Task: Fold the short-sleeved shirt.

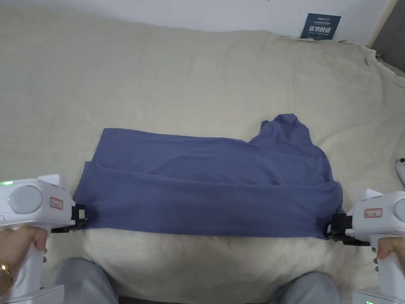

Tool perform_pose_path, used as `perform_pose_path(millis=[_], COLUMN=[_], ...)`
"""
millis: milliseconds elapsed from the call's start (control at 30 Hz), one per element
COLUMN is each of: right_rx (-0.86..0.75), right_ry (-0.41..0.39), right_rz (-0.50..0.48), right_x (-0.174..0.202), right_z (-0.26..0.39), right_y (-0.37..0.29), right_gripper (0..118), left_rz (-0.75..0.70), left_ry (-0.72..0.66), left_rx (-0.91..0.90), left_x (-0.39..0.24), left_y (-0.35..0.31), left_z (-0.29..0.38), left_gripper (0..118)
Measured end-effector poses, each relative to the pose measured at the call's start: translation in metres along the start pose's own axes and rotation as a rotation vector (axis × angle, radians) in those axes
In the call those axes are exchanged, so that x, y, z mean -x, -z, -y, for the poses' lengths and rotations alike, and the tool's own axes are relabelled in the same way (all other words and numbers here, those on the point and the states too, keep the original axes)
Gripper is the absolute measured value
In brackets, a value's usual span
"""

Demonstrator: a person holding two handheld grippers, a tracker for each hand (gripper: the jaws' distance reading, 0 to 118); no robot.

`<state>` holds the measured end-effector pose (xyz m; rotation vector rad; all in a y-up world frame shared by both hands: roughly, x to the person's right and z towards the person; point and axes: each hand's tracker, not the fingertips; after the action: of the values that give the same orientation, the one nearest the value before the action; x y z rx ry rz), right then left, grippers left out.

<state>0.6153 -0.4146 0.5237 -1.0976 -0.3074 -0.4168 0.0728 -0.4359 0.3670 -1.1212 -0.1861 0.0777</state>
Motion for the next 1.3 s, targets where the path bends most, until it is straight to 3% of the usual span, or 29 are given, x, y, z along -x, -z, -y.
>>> perform_pose_path(millis=[67, 133, 167, 200, 233, 267, 400, 600, 667, 733, 867, 933, 1000, 1033, 1133, 1300], right_rx=[0.002, -0.009, 0.002, 0.019, 0.014, -0.015, -0.168, -0.592, -0.707, -0.806, -0.879, -0.901, -0.913, -0.913, -0.884, -0.875], right_ry=[0.000, -0.020, -0.066, -0.102, -0.122, -0.116, -0.120, -0.153, -0.165, -0.187, -0.236, -0.263, -0.285, -0.283, -0.261, -0.263], right_rz=[0.016, 0.050, 0.097, 0.136, 0.154, 0.142, 0.154, 0.126, 0.099, 0.079, 0.074, 0.076, 0.072, 0.068, -0.037, -0.024], right_x=[0.004, 0.004, 0.008, 0.010, 0.009, 0.008, 0.009, 0.039, 0.049, 0.058, 0.072, 0.079, 0.083, 0.086, 0.084, 0.092], right_z=[0.001, -0.005, -0.006, -0.008, -0.010, -0.013, -0.035, -0.047, -0.043, -0.036, -0.022, -0.014, -0.008, -0.006, -0.002, -0.004], right_y=[0.003, 0.006, 0.003, -0.001, -0.005, -0.014, -0.060, -0.131, -0.141, -0.147, -0.144, -0.139, -0.134, -0.131, -0.126, -0.116], right_gripper=[13, 17, 33, 65, 88, 98, 99, 99, 99, 99, 95, 60, 11, 4, 1, 0], left_rz=[-0.013, -0.040, -0.050, -0.054, -0.056, -0.049, 0.007, 0.053, 0.044, -0.019, 0.016, 0.028, 0.019, 0.022, 0.054, 0.054], left_ry=[0.002, -0.026, -0.026, -0.025, -0.026, -0.024, -0.038, -0.073, -0.018, 0.052, 0.121, 0.145, 0.190, 0.211, 0.222, 0.226], left_rx=[-0.012, -0.015, -0.019, -0.027, -0.040, -0.072, -0.187, -0.533, -0.623, -0.736, -0.806, -0.826, -0.835, -0.833, -0.825, -0.812], left_x=[-0.002, -0.007, -0.007, -0.006, -0.006, -0.004, -0.003, -0.034, -0.047, -0.064, -0.085, -0.091, -0.097, -0.099, -0.101, -0.098], left_y=[0.000, -0.011, -0.014, -0.020, -0.026, -0.037, -0.078, -0.130, -0.131, -0.132, -0.126, -0.120, -0.115, -0.114, -0.110, -0.098], left_z=[0.001, -0.003, -0.005, -0.008, -0.012, -0.016, -0.043, -0.067, -0.066, -0.060, -0.046, -0.040, -0.034, -0.032, -0.027, -0.032], left_gripper=[32, 39, 62, 94, 109, 117, 117, 117, 115, 106, 65, 36, 11, 3, 0, 0])
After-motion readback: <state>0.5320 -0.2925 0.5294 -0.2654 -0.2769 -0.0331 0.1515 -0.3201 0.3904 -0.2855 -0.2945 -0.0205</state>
